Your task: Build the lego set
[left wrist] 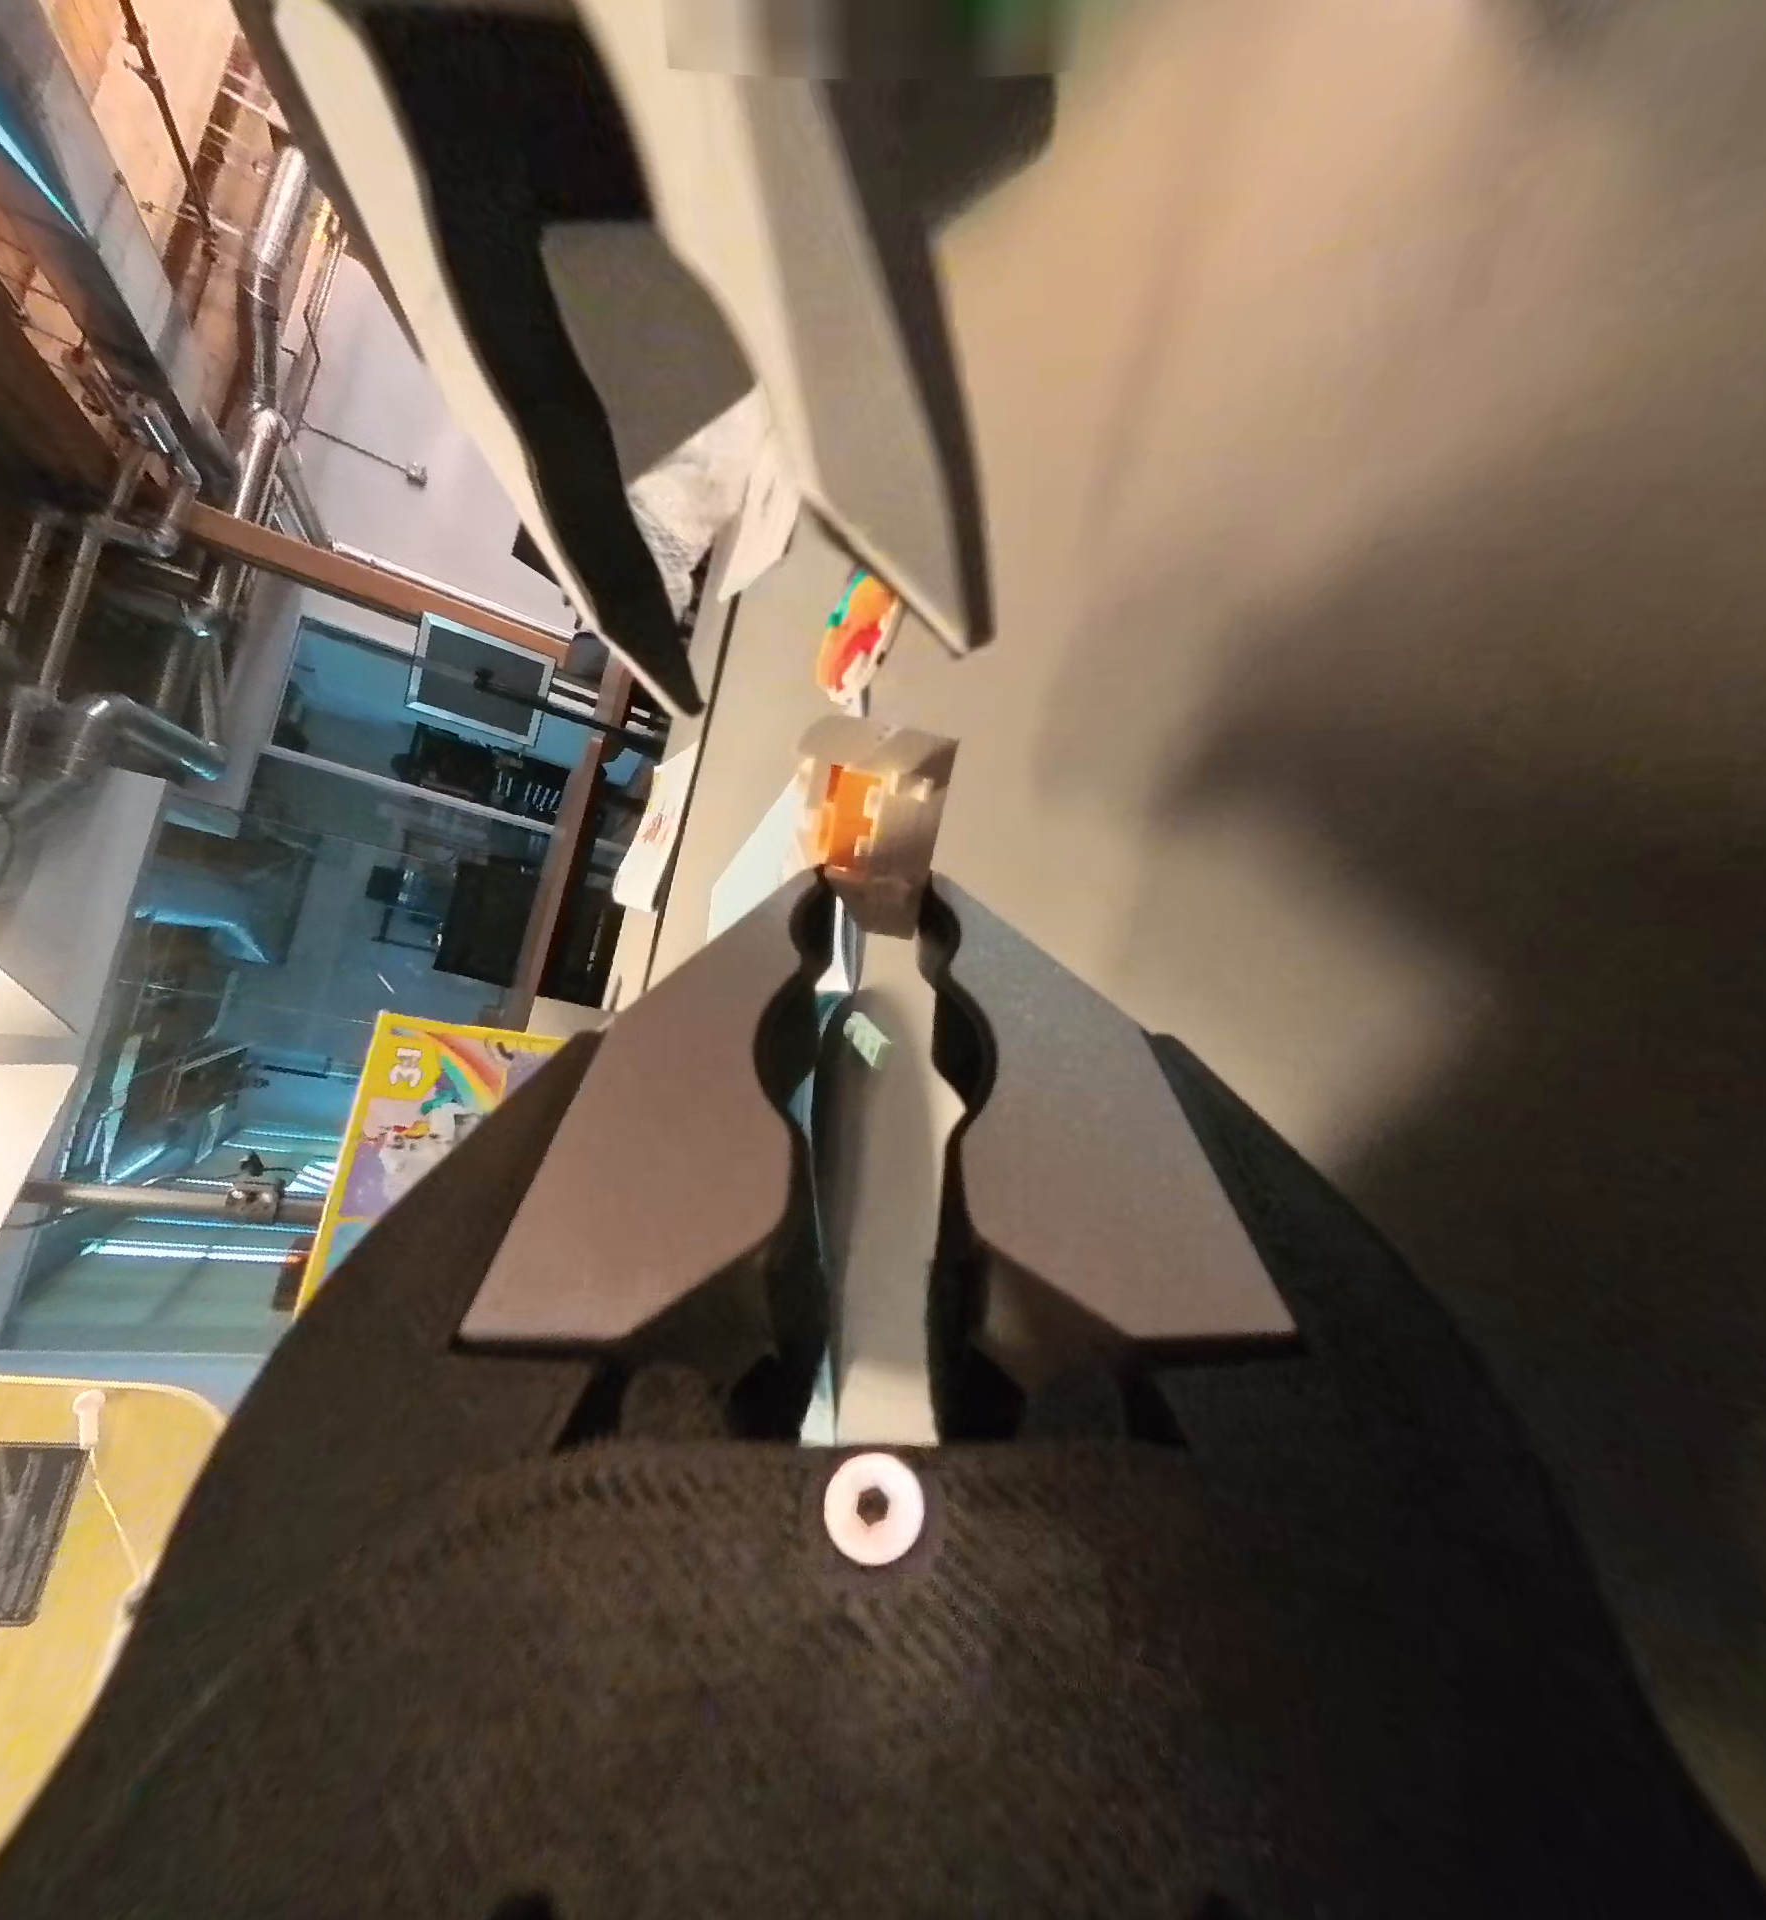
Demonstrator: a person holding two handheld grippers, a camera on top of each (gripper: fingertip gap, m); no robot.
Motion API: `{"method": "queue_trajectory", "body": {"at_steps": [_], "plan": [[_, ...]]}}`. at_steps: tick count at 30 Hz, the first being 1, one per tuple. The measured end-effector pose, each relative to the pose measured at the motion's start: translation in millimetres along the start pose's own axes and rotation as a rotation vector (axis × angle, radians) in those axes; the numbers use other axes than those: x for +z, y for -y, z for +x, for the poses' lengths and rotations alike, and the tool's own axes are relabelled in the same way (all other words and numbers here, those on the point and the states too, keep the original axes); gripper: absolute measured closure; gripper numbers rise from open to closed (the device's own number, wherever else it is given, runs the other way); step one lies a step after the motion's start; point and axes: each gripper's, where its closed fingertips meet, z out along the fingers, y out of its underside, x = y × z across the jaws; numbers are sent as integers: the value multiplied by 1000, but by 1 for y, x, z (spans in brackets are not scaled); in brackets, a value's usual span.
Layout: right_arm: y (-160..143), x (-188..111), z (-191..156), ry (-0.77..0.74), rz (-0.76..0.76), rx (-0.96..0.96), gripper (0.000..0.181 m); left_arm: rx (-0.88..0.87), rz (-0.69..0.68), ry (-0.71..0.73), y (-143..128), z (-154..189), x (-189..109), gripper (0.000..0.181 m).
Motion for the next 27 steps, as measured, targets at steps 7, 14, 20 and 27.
{"method": "queue_trajectory", "body": {"at_steps": [7, 14, 20, 27], "plan": [[-14, 19, 7, -331, -116, -594, 114, -64, 20, -11, 2, -3, -1, 167], [-11, 27, 13, -438, -132, -737, 154, -81, 33, -38, 5, 1, -2, 167], [-11, 26, 14, -472, -161, -789, 155, -123, 45, -53, 6, 0, -3, 167], [-10, 28, 16, -500, -203, -863, 157, -123, 34, -58, 4, 0, -3, 167]]}}
